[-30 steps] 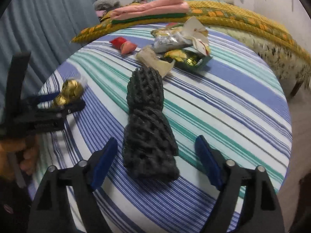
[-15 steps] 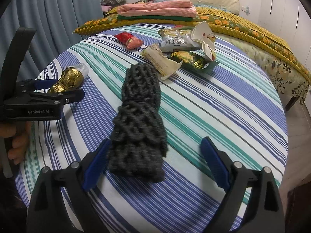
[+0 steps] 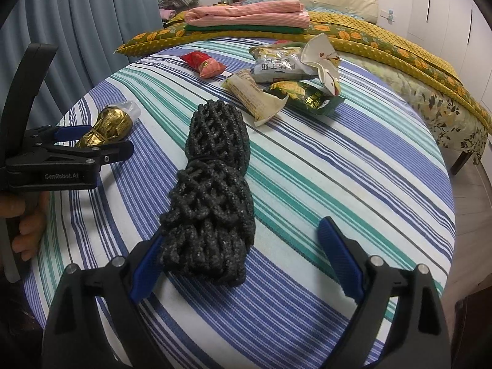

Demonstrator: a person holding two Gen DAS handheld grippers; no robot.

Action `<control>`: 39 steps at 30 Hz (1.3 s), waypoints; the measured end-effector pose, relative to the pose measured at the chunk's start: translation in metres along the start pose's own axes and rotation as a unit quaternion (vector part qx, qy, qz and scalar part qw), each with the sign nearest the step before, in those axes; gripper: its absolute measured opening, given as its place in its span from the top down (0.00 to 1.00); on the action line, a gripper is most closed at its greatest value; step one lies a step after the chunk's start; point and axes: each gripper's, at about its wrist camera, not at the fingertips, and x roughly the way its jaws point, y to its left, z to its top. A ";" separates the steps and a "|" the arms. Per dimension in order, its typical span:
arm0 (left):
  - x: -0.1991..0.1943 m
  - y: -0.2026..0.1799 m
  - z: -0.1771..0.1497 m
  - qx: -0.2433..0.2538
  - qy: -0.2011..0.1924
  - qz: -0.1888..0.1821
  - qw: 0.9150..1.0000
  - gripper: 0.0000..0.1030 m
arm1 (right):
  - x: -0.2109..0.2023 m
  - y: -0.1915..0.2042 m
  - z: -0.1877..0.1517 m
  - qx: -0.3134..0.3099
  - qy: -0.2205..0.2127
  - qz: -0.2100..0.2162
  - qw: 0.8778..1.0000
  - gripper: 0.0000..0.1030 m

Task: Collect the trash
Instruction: 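Grasp the black mesh bundle with the right tool while the left tool holds the gold bundle, then carry both bundles over the blue wastebasket and open both tools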

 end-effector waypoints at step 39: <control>-0.065 -0.094 0.037 0.060 -0.005 -0.182 0.982 0.67 | -0.079 -0.160 0.048 0.128 -0.014 0.057 0.990 0.67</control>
